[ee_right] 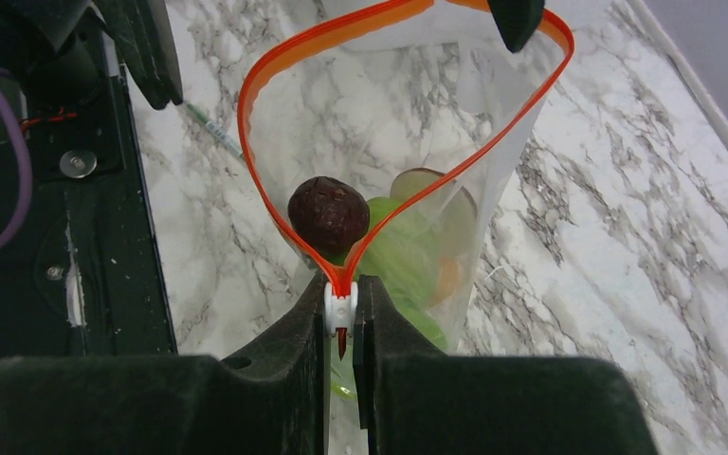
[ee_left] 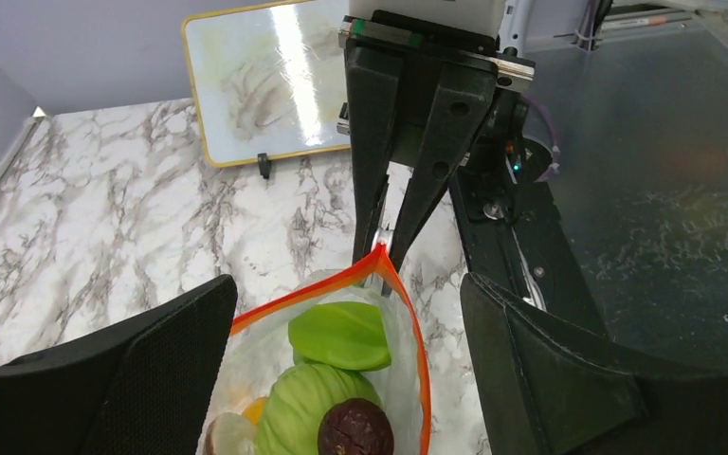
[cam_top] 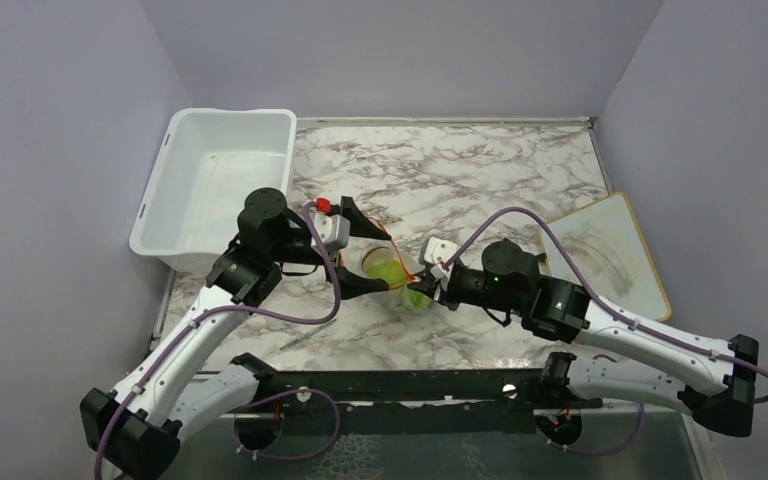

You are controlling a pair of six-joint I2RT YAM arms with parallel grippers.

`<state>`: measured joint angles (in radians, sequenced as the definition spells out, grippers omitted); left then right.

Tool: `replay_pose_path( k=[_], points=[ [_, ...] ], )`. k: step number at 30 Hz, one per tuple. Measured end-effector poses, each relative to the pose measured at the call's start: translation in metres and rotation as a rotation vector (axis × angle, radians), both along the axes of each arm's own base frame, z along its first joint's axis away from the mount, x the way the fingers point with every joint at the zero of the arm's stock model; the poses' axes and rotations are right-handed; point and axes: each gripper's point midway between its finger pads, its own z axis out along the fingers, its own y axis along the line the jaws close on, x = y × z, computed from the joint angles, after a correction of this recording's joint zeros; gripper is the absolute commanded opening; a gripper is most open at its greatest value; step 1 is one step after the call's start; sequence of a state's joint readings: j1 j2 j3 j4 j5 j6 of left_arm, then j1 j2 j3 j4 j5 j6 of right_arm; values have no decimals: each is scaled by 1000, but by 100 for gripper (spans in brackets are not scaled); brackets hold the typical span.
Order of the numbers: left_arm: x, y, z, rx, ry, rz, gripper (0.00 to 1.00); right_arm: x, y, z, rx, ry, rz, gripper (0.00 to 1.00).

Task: Place the food in the zip-top bag and seal the zipper
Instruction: Zip the zipper food storage bag at the center of the board.

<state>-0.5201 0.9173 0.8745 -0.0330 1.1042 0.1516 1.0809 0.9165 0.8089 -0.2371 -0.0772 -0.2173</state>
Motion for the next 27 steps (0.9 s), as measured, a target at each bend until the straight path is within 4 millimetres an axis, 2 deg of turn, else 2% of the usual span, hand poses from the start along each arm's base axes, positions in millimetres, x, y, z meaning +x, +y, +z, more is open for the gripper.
replay_pose_path(
  k=[4,7,12,16,19,22,23,27],
  points=[
    [-1,-4,-8,10,-7,-42,94,-6,6,-5,-21,30,44,1],
    [1,-6,-23,29,8,-60,95,-9,10,-8,-33,46,66,1],
    [2,-12,-43,58,63,-114,90,-9,14,-7,-39,55,78,1],
    [2,-14,-46,63,60,-124,86,-9,15,-6,-38,56,80,1],
    [2,-15,-46,61,44,-125,75,-9,17,-6,-38,59,83,1],
    [2,-15,-50,72,41,-122,45,-9,18,-5,-36,66,83,1],
    [2,-16,-52,78,45,-121,38,-9,18,-5,-34,67,83,1],
    [3,-16,-62,108,46,-115,19,-9,17,-6,-33,80,73,1]
  ],
)
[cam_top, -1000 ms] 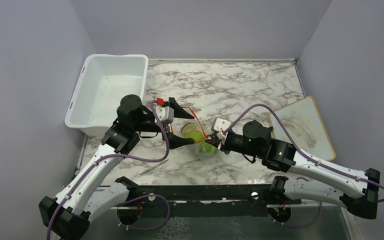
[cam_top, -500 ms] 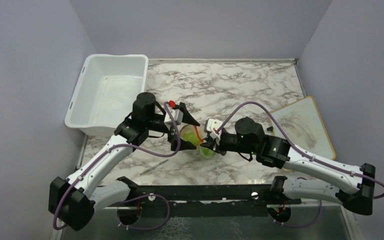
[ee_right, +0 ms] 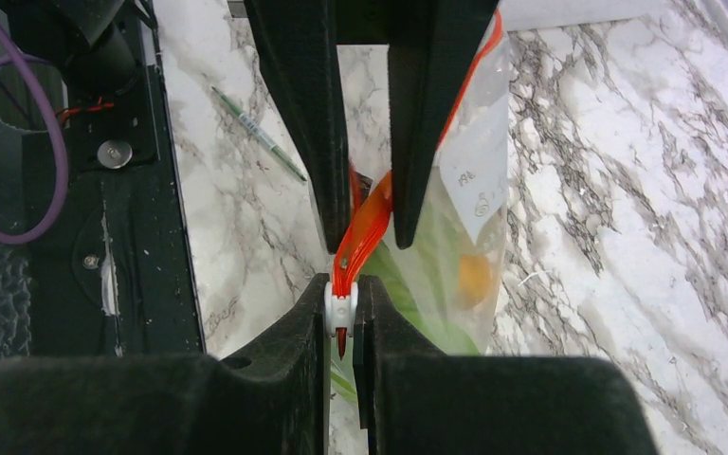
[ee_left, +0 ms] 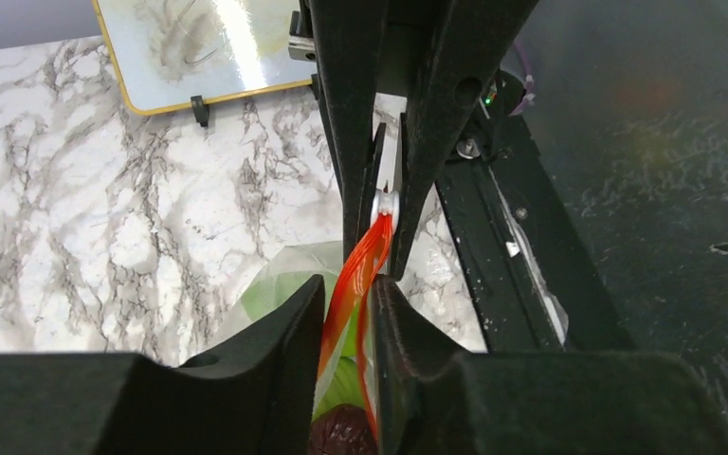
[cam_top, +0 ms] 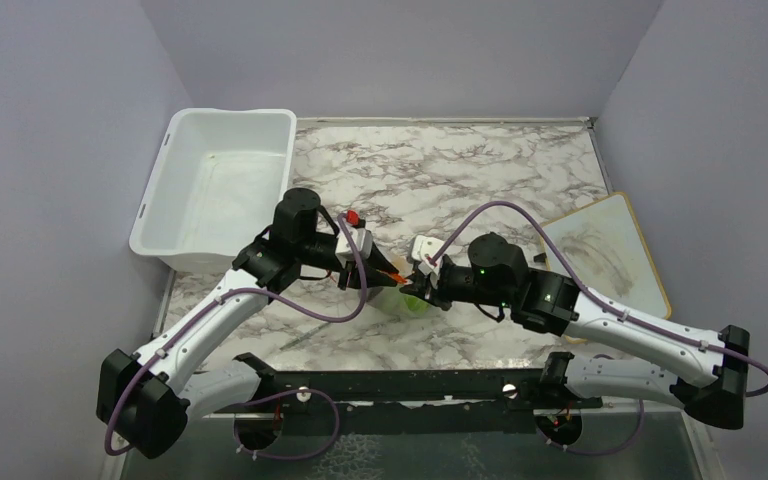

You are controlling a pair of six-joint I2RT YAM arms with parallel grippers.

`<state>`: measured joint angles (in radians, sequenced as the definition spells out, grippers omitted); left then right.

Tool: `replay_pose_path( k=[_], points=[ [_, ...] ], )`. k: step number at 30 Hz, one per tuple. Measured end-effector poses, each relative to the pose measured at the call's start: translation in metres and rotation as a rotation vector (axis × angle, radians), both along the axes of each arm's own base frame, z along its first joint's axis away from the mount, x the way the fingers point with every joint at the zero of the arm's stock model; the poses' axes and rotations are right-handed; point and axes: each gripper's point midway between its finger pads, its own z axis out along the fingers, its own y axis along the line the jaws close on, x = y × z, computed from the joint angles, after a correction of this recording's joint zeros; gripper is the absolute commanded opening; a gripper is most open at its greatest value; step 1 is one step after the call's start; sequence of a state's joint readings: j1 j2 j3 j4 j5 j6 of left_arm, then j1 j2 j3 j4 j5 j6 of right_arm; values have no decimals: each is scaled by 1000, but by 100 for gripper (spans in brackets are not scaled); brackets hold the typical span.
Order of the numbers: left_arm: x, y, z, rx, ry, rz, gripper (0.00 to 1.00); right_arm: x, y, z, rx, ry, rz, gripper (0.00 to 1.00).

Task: Place the food in the zip-top bag and seal the zipper
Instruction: Zip the zipper food storage bag at the center of the board.

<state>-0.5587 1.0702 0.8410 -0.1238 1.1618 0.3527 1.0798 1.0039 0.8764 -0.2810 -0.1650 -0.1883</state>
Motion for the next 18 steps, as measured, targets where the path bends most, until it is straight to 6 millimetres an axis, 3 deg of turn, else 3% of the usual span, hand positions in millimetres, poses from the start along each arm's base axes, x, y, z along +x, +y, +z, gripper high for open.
replay_pose_path(
  k=[2,3,6,10,18],
  points=[
    [0,0,-3,10,-9,2,4,0,-1,0,0,2,-6,3],
    [0,0,-5,15,-11,4,0,1,-2,1,3,0,-13,9],
    [2,0,-5,17,-35,6,0,4,-7,2,35,-13,-47,29],
    [2,1,-8,27,-40,14,0,-1,-19,-1,122,-28,-74,44],
    [0,3,-1,20,-51,16,0,-5,-25,-5,278,-38,-93,49]
  ],
)
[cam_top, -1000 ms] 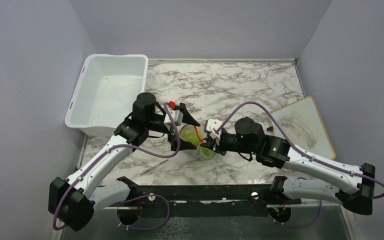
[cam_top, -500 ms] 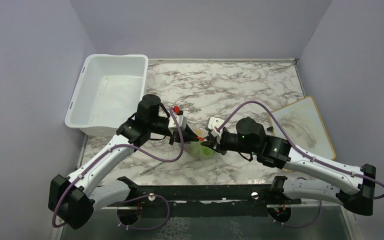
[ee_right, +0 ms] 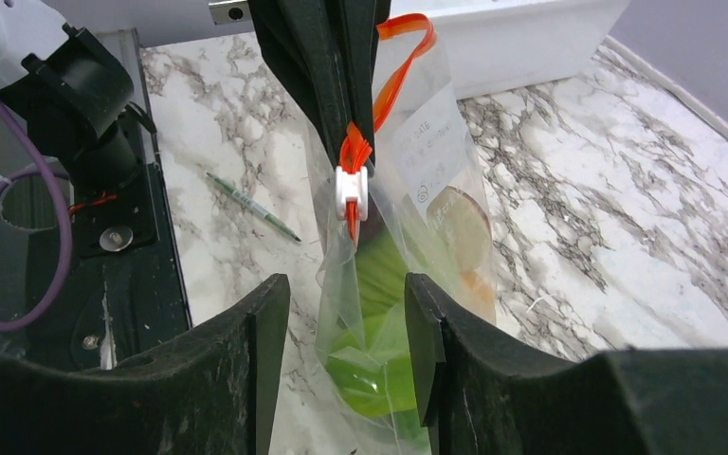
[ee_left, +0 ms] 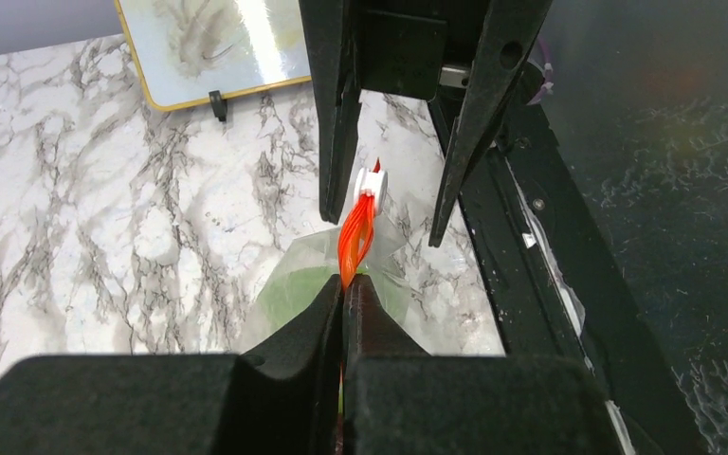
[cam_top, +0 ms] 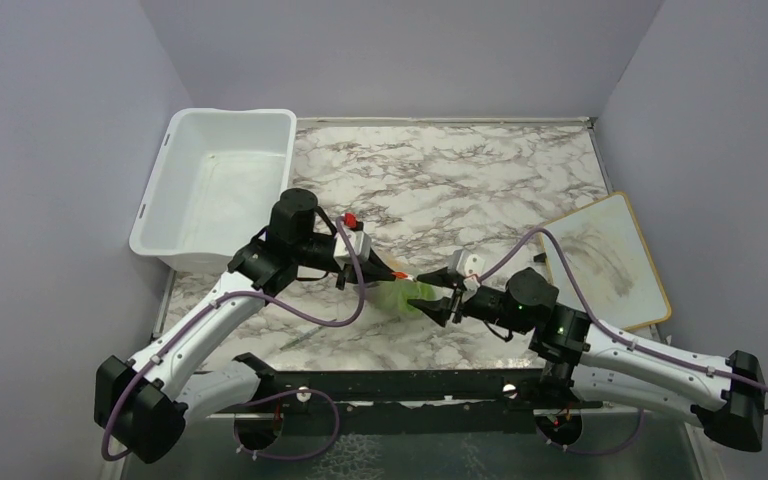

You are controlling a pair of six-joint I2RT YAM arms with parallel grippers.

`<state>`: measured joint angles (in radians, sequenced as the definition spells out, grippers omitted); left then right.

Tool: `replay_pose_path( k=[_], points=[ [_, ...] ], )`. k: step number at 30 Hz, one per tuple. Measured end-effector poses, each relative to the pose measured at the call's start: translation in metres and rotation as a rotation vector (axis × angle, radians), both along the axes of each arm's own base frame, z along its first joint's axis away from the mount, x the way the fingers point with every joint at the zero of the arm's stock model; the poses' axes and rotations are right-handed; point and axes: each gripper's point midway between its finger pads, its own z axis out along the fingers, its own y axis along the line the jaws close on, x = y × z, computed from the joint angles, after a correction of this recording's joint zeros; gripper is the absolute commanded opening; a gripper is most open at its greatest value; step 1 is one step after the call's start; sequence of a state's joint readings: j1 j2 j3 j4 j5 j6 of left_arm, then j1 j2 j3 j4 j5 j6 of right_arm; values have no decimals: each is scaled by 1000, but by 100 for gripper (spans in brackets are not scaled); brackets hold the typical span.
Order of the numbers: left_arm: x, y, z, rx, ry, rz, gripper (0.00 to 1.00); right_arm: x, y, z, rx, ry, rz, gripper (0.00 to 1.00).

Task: Place the food in the zip-top bag and seal the zipper
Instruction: Zip the zipper food storage bag at the center of the board.

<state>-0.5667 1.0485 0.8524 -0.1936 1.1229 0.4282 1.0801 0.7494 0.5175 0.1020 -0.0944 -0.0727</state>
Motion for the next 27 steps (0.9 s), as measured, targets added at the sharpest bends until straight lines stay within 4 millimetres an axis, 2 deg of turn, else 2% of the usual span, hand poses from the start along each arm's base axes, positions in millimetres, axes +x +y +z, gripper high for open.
replay_pose_path(
  k=[6,7,10,12,13,14,16,17,19,21,27],
  points=[
    [-1,0,7,-19,-12,1,0,7,9,-3,57,-10,-18,47],
    [-1,0,9,-23,-13,1,0,9,10,-2,66,-14,-23,40],
    [-1,-1,12,-33,-16,-2,0,13,15,-1,89,-29,-31,5],
    [-2,-1,13,-37,-12,-2,3,16,18,-1,97,-33,-35,1],
    [-2,-1,13,-38,-12,-1,11,17,20,-1,100,-32,-35,1],
    [-2,-1,13,-39,-11,0,24,17,20,-1,103,-34,-36,1],
    [-3,0,14,-41,-9,3,60,17,20,-1,110,-36,-37,1],
    [-2,0,15,-42,-10,14,67,16,19,-1,112,-37,-38,1],
    [-1,0,19,-47,-4,32,69,15,17,-2,113,-38,-38,1],
    [-1,0,24,-59,1,38,66,15,15,-1,114,-41,-38,1],
    [-6,-4,28,-72,29,14,50,14,15,-2,106,-41,-35,1]
  ],
)
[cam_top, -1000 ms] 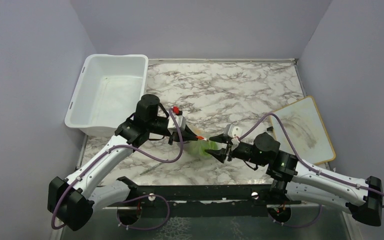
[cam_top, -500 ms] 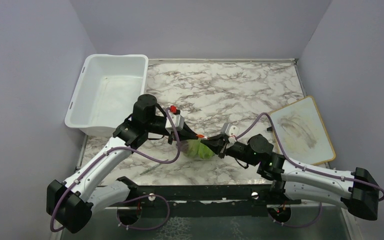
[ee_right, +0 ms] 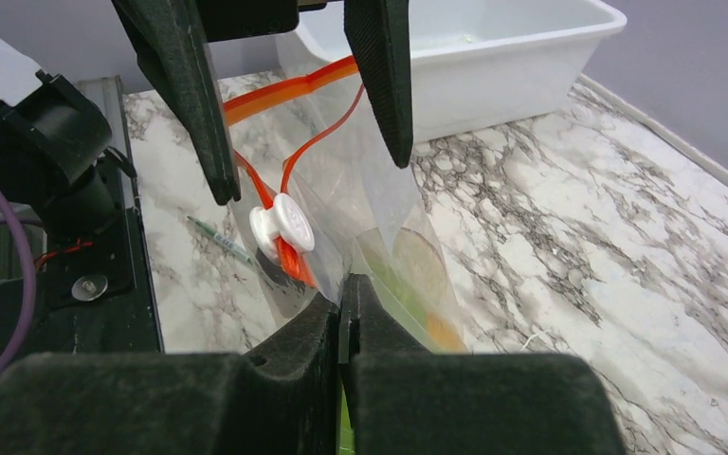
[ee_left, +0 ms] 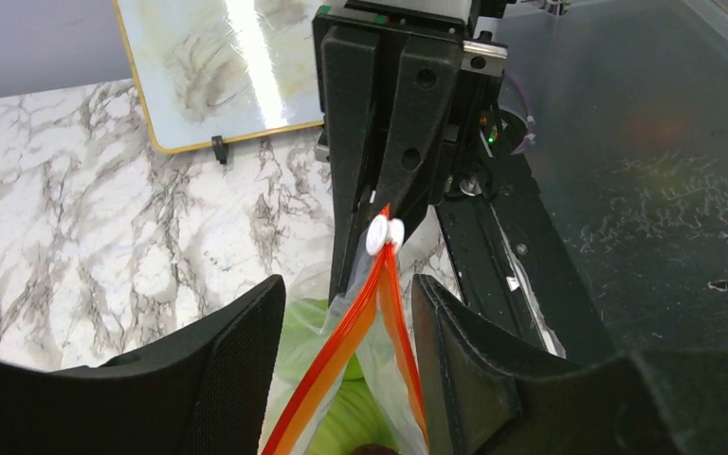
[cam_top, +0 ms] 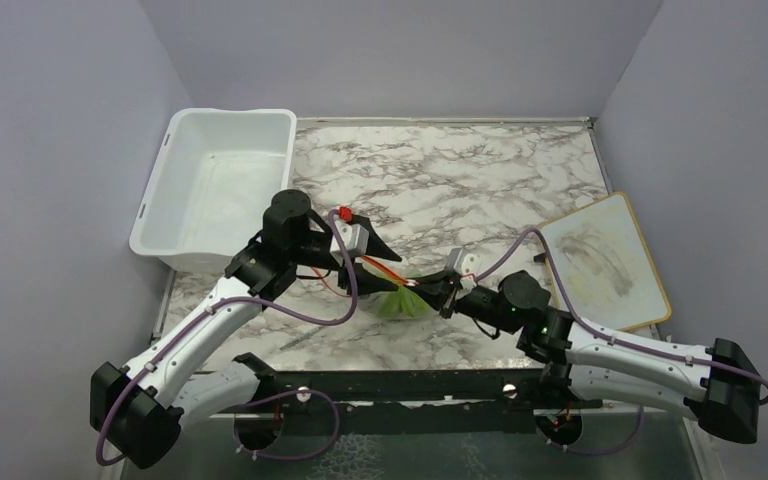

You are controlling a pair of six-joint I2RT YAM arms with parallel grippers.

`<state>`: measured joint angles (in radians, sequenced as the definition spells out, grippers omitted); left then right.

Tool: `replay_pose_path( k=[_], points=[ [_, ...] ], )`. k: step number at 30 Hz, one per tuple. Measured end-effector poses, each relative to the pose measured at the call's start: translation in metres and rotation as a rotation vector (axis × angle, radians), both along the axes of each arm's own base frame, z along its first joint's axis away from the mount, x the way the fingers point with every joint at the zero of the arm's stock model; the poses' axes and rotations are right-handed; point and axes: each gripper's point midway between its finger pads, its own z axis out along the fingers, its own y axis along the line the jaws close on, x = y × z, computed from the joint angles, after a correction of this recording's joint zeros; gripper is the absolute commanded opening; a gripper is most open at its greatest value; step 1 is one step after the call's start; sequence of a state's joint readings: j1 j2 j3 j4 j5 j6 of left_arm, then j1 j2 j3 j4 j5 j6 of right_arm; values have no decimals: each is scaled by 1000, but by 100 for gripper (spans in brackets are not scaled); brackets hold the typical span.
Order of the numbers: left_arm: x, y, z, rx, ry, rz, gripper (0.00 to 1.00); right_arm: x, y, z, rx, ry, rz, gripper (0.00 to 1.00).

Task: Place the food in the zip-top bag and seal the zipper
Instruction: Zip the zipper food storage bag at the center of the board.

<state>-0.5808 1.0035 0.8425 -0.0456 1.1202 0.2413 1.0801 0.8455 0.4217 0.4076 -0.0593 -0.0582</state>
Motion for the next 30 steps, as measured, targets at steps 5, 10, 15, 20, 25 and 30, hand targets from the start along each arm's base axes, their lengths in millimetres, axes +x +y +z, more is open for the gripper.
replay_pose_path(
  k=[5,10,15,20,25,30],
  points=[
    [-9,-7,1,-4,3,-41,38,4,8,3,-16,13,2,1],
    [-12,-10,3,-12,-13,-53,26,6,14,4,-28,38,3,1],
    [-14,-8,8,-30,-59,-45,4,5,14,2,-30,51,3,1],
    [-13,-6,10,-38,-89,-29,0,5,14,2,-30,58,3,12],
    [-13,-5,11,-45,-107,-25,0,3,13,7,-11,54,11,31],
    [-13,-5,13,-50,-116,-24,0,2,13,13,2,35,19,28]
  ],
)
